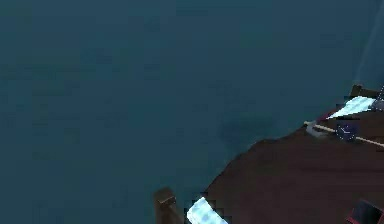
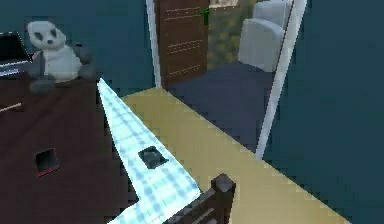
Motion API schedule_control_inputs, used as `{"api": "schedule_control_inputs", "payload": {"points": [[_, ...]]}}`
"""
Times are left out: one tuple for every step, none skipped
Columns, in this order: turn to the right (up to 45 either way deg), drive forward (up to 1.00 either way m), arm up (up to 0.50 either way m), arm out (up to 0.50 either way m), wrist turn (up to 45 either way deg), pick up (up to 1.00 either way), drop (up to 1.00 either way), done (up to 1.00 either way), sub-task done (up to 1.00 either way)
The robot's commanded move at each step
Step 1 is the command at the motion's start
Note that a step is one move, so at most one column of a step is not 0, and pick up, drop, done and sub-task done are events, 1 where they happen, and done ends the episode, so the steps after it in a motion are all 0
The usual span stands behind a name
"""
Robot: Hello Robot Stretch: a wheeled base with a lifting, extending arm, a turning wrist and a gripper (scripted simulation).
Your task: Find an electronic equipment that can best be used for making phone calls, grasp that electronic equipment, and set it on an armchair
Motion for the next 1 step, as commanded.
{"api": "schedule_control_inputs", "payload": {"points": [[-36.0,0.0,0.0,0.0,0.0,0.0,0.0,0.0,0.0]]}}
